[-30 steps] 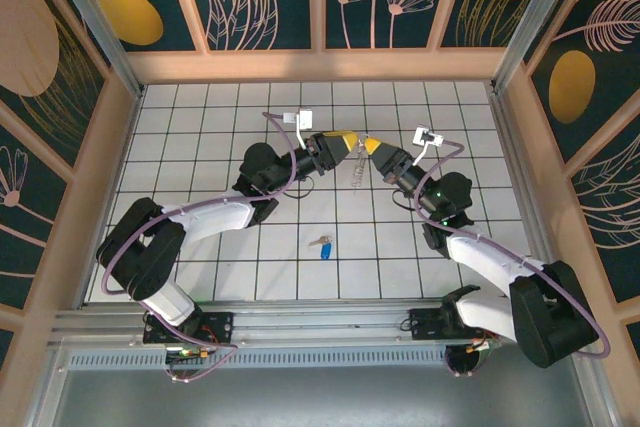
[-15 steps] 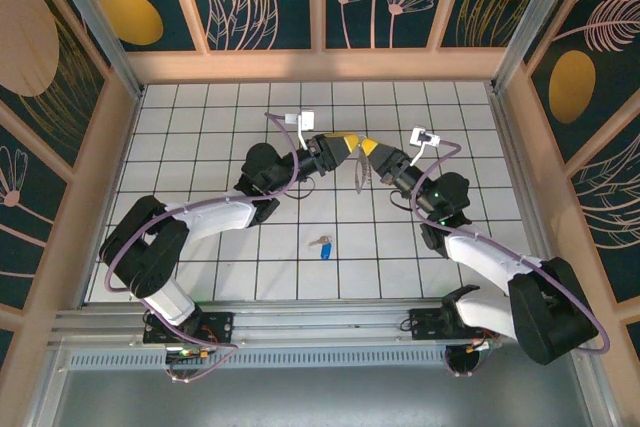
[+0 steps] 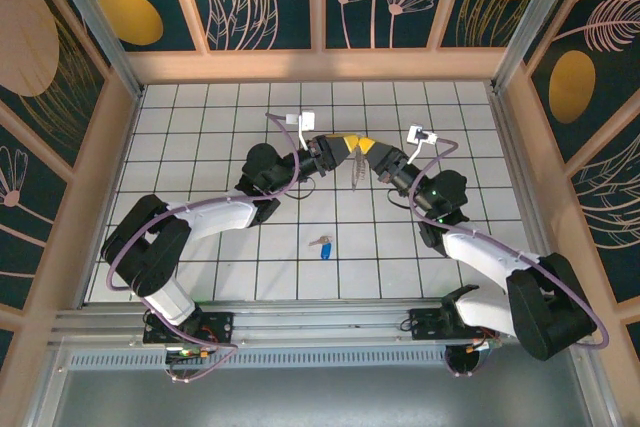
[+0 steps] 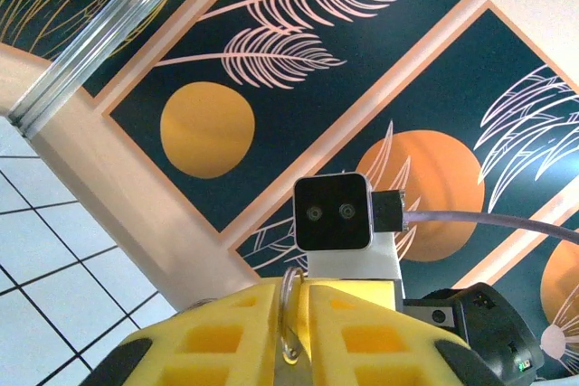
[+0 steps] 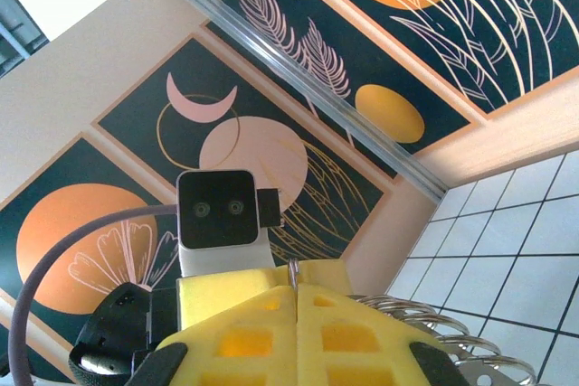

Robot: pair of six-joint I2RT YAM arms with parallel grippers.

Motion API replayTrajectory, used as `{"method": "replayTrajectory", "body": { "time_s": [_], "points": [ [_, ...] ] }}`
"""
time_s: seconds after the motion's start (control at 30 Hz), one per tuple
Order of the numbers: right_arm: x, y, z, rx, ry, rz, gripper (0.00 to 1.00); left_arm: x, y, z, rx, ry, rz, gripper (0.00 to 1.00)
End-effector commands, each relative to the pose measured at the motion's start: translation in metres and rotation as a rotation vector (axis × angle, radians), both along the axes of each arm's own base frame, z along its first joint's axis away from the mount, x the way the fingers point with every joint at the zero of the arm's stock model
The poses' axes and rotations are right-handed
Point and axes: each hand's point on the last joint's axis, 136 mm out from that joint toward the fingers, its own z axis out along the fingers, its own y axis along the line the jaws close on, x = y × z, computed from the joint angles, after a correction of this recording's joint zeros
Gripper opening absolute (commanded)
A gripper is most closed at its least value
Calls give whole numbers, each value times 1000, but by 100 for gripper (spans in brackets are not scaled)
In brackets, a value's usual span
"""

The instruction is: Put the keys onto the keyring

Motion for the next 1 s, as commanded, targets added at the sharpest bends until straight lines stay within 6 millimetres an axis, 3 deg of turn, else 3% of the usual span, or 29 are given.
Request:
{"method": "replayTrajectory", "body": {
  "time_s": [0.0,0.23,0.33,0.4,0.5,0.53,0.6,0.97],
  "points": [
    [-6,2,29,42,-91,18,0,-6,-4,13,-40,-43,-29,16],
    [-6,3,28,12,-92,17,0,-5,-5,13,-37,-48,-34,0],
    [-6,-8,27,-25,-95,-13,33,-5,-5,11,-1,-61,-22,0],
    [-5,-23,27,-48,-98,-50,44,-5,-5,11,51,-88,-2,0],
    [-6,-42,25,-76,-98,-86,45,-8,-6,15,135,-161,0,0],
    [-7,-47,24,-84,-97,-90,45,-9,-7,8,180,-170,-9,0],
    [-8,-54,22,-103,-100,-92,45,-11,-11,17,225,-229,-31,0],
    [-25,-39,18,-175,-176,53,42,-27,-22,19,293,-291,-191,0]
  ]
}}
